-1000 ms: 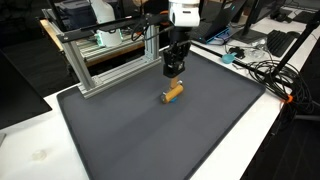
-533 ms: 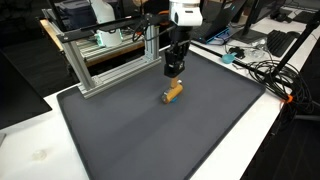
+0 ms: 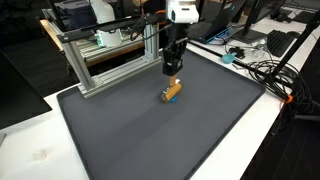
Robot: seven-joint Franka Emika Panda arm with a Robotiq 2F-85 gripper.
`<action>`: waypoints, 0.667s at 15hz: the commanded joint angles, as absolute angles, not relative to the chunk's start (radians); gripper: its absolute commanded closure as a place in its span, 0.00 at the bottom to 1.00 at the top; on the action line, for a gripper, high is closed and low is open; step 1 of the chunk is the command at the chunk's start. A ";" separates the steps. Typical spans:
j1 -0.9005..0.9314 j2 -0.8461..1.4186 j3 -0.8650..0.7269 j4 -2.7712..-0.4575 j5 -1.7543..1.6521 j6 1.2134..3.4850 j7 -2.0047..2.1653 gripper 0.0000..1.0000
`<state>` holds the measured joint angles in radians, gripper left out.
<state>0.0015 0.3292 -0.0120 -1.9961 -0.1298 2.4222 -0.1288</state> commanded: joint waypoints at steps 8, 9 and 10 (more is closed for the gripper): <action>0.020 0.180 -0.021 -2.170 -0.210 2.498 -0.054 0.78; 0.019 0.171 -0.021 -2.179 -0.211 2.506 -0.051 0.78; 0.018 0.159 -0.020 -2.186 -0.210 2.508 -0.052 0.78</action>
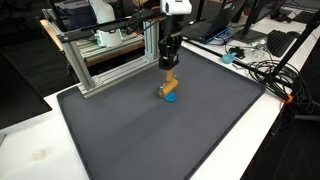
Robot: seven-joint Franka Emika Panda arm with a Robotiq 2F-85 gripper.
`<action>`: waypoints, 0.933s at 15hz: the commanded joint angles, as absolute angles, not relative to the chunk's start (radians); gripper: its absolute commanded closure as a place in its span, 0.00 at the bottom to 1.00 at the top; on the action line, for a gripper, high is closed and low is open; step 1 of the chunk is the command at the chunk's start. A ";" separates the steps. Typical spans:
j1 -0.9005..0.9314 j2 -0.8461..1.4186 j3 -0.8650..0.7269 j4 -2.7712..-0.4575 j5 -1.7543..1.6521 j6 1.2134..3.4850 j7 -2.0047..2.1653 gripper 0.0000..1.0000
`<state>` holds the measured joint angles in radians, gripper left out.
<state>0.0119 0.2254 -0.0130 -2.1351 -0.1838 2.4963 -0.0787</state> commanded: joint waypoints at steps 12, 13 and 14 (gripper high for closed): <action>-0.027 0.078 -0.038 -2.059 0.014 2.275 0.161 0.78; -0.028 0.082 -0.041 -2.043 0.016 2.263 0.210 0.78; -0.026 0.086 -0.043 -2.025 0.024 2.250 0.256 0.78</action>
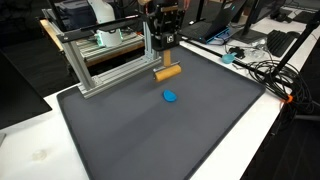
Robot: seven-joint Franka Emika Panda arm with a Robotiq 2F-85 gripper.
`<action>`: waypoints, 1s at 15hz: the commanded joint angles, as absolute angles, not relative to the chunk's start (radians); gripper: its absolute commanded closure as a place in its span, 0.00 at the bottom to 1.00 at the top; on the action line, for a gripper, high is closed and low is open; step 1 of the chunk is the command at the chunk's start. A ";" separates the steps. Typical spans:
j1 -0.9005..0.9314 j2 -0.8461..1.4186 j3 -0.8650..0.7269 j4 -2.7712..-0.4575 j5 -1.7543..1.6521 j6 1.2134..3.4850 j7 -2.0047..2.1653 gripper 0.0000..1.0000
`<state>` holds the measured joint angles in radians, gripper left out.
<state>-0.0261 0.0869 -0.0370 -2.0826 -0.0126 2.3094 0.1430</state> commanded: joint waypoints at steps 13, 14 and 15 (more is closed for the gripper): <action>0.033 0.098 -0.039 -2.004 -0.051 2.279 1.064 0.78; 0.039 0.100 -0.039 -2.003 -0.063 2.277 1.131 0.78; 0.045 0.102 -0.040 -2.002 -0.082 2.273 1.200 0.78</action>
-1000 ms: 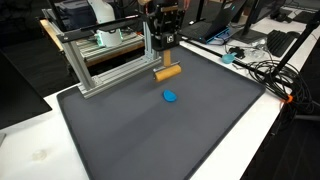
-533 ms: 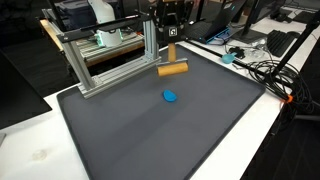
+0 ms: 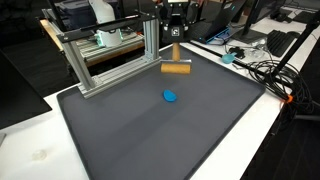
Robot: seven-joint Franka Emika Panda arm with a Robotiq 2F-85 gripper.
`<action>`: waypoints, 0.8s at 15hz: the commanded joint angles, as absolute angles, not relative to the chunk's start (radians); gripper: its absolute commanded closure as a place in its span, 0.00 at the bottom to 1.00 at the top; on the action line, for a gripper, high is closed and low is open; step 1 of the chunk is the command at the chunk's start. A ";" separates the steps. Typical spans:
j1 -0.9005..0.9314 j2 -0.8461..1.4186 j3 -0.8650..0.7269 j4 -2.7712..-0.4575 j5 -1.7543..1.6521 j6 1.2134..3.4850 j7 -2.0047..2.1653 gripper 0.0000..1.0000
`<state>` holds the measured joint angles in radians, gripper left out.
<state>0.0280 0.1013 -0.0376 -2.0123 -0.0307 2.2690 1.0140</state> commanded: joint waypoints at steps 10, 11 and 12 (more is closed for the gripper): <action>0.034 0.122 -0.033 -1.996 -0.074 2.260 1.286 0.78; 0.032 0.136 -0.031 -1.988 -0.050 2.256 1.270 0.78; 0.031 0.153 -0.030 -1.977 -0.031 2.251 1.258 0.78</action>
<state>0.0428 0.1151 -0.0380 -2.0129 -0.0896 2.2675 1.2950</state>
